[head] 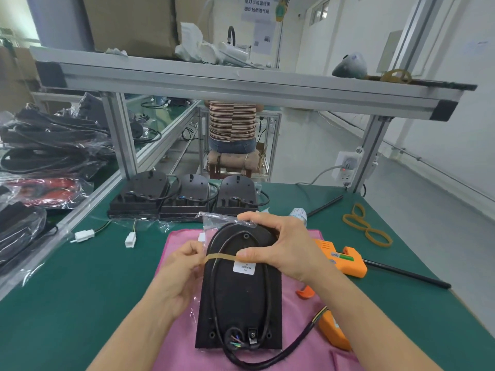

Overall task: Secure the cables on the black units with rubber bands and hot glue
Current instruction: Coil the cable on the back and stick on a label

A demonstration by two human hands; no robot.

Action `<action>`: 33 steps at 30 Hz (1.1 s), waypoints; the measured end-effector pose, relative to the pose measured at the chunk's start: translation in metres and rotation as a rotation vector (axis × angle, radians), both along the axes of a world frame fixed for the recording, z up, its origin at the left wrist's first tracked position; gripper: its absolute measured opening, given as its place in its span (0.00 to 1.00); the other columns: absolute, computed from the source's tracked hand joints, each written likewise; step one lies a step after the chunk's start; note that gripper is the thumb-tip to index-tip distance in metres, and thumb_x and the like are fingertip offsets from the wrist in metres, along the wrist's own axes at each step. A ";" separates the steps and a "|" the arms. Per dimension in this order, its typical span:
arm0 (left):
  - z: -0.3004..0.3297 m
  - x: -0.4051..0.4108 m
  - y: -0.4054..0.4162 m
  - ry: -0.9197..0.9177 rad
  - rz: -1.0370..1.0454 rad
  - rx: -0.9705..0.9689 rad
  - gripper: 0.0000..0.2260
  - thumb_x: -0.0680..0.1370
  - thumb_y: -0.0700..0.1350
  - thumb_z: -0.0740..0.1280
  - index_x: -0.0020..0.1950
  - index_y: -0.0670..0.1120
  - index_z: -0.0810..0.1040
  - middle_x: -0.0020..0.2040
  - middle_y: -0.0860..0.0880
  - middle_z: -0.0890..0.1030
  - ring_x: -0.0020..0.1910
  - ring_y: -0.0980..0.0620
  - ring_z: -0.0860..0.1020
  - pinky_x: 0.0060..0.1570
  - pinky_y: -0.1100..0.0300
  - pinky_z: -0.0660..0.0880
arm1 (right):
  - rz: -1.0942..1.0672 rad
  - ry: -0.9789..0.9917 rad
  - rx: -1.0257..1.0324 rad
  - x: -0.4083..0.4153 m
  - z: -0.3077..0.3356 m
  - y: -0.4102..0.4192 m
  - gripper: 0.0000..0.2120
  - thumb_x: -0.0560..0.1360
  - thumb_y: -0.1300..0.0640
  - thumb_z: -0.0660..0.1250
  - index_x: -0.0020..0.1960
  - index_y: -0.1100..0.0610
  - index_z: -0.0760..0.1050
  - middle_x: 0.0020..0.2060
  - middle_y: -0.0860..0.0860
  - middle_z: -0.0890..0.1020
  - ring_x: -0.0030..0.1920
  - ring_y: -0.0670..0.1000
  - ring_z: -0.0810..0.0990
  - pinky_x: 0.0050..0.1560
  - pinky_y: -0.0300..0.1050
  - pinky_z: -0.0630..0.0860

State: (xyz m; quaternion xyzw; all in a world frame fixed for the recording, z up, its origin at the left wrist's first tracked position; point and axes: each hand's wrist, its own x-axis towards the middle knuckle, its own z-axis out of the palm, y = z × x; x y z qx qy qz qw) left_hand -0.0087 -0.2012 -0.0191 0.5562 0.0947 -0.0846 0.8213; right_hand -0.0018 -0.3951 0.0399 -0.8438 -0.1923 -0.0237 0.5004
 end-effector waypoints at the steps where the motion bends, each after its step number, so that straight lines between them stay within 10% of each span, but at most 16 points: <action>1: -0.001 -0.004 -0.003 -0.033 0.023 -0.085 0.08 0.76 0.32 0.62 0.43 0.44 0.75 0.36 0.45 0.81 0.32 0.48 0.77 0.30 0.59 0.75 | 0.003 0.011 -0.002 0.001 0.000 0.000 0.27 0.63 0.56 0.81 0.60 0.45 0.79 0.53 0.42 0.83 0.55 0.38 0.80 0.62 0.40 0.74; 5: -0.005 -0.012 -0.019 -0.103 0.006 -0.336 0.10 0.79 0.42 0.61 0.56 0.43 0.80 0.49 0.37 0.83 0.39 0.43 0.83 0.41 0.48 0.82 | 0.003 0.021 -0.009 0.003 0.000 0.001 0.27 0.63 0.56 0.81 0.61 0.46 0.79 0.55 0.41 0.83 0.55 0.36 0.79 0.59 0.32 0.72; 11: 0.004 -0.019 -0.019 -0.244 -0.071 -0.182 0.17 0.73 0.50 0.67 0.57 0.44 0.83 0.52 0.40 0.84 0.48 0.44 0.84 0.44 0.52 0.81 | -0.035 0.014 -0.014 0.004 -0.001 -0.001 0.28 0.63 0.57 0.81 0.61 0.47 0.79 0.56 0.44 0.83 0.58 0.41 0.79 0.65 0.44 0.73; 15: -0.001 -0.020 -0.023 -0.326 -0.023 0.111 0.34 0.58 0.43 0.79 0.63 0.47 0.73 0.51 0.44 0.84 0.47 0.46 0.83 0.42 0.54 0.80 | 0.000 0.025 -0.058 0.007 0.000 0.001 0.31 0.63 0.56 0.81 0.64 0.47 0.76 0.58 0.44 0.81 0.57 0.39 0.79 0.61 0.38 0.73; 23: -0.011 -0.017 -0.025 -0.444 0.091 -0.010 0.33 0.55 0.32 0.76 0.58 0.49 0.76 0.52 0.42 0.83 0.48 0.46 0.83 0.43 0.57 0.81 | 0.046 0.345 -0.060 0.008 -0.009 -0.012 0.57 0.54 0.38 0.81 0.75 0.39 0.53 0.63 0.39 0.76 0.62 0.39 0.76 0.66 0.44 0.71; 29: -0.003 -0.016 -0.025 -0.467 -0.004 0.038 0.30 0.52 0.42 0.80 0.54 0.52 0.82 0.50 0.46 0.85 0.50 0.48 0.83 0.44 0.61 0.79 | 0.122 0.313 0.152 0.004 -0.017 -0.014 0.29 0.63 0.50 0.80 0.62 0.48 0.75 0.55 0.46 0.83 0.56 0.46 0.82 0.56 0.42 0.78; 33: 0.004 -0.019 -0.023 -0.609 0.325 0.558 0.30 0.57 0.48 0.79 0.55 0.63 0.75 0.52 0.61 0.78 0.50 0.57 0.78 0.50 0.68 0.73 | 0.079 0.247 0.305 0.000 -0.024 -0.014 0.21 0.66 0.55 0.79 0.57 0.48 0.79 0.53 0.47 0.85 0.54 0.47 0.83 0.50 0.36 0.78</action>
